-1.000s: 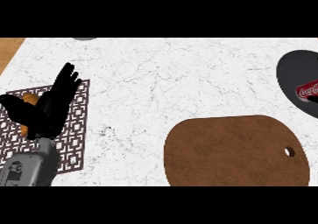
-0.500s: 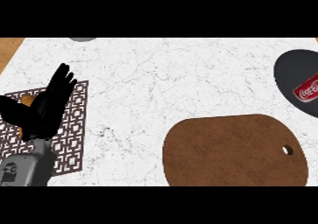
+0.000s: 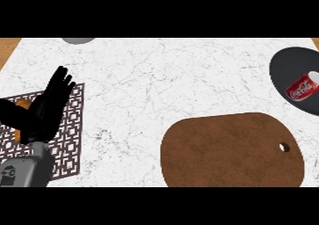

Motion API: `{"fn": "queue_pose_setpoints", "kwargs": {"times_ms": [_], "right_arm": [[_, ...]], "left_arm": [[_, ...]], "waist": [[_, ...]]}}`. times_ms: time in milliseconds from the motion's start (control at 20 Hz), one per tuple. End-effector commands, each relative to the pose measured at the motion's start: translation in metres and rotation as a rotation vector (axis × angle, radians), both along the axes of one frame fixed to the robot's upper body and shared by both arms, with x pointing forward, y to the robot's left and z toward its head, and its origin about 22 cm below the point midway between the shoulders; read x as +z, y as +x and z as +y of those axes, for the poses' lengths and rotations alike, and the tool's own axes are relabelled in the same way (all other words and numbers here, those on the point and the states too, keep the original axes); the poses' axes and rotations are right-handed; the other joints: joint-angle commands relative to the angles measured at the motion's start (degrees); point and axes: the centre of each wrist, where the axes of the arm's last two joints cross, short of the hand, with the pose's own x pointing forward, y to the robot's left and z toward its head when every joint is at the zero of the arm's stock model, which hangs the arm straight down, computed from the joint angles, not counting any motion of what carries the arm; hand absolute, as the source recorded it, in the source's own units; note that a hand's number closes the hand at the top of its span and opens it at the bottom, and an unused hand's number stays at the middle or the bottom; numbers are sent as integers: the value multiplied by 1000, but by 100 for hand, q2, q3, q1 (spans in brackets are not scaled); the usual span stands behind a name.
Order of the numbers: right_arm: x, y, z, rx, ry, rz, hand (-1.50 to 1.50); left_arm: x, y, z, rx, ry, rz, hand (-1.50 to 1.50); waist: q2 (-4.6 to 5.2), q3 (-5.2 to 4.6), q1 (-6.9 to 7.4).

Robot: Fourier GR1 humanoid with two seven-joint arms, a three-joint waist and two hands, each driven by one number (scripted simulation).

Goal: Pick the can from the cutting board and place it in the pan

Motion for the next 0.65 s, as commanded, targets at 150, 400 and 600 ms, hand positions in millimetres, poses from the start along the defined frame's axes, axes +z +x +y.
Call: {"fn": "queue_pose_setpoints", "kwargs": {"times_ms": [150,400,600], "right_arm": [[-1,-52,-32,116,112,-51,-150],[-4,-63,-36,83,80,-63,-150],[0,-70,-41,91,79,-47,-150]], "left_arm": [[4,-3,8,14,1,-4,0],[-8,-8,-5,13,6,11,0],[7,1,7,14,-1,3,0]], "waist": [[-25,16,-41],[-31,17,-19],[-38,9,-36]]}}
